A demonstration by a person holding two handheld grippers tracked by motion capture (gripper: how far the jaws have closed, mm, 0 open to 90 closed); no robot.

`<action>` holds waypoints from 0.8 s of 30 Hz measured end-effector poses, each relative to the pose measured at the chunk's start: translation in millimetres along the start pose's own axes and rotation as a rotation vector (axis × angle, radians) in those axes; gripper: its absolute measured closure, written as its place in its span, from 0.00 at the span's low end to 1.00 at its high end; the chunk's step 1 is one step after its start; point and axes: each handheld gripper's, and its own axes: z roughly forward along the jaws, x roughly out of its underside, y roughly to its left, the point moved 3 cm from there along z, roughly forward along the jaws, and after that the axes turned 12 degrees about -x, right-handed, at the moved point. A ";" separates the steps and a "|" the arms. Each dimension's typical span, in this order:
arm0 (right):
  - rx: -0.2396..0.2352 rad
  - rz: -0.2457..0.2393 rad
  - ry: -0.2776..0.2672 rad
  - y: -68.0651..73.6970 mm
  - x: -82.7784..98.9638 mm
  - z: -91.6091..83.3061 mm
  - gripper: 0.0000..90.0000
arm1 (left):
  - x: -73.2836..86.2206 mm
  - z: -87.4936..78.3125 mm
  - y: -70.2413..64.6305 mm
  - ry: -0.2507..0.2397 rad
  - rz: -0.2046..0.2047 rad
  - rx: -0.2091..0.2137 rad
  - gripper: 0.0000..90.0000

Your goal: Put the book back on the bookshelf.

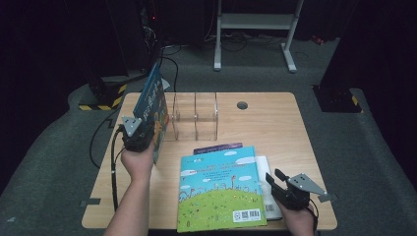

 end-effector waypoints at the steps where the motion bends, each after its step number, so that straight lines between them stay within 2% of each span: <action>1: -0.002 0.000 0.000 0.2 0.1 0.1 0.64 | -0.6 -0.1 -0.3 -0.001 0.014 -0.007 0.90; 5: -0.004 0.000 0.002 0.2 0.5 0.3 0.64 | -5.3 2.2 0.8 0.010 0.014 -0.022 0.92; 13: -0.005 0.003 -0.006 0.2 -0.2 -1.3 0.65 | -18.6 9.1 0.0 -0.029 0.000 -0.035 0.93; 24: 0.004 0.006 -0.011 -0.6 -0.2 -2.8 0.66 | -17.2 20.1 1.7 -0.042 -0.026 -0.050 0.93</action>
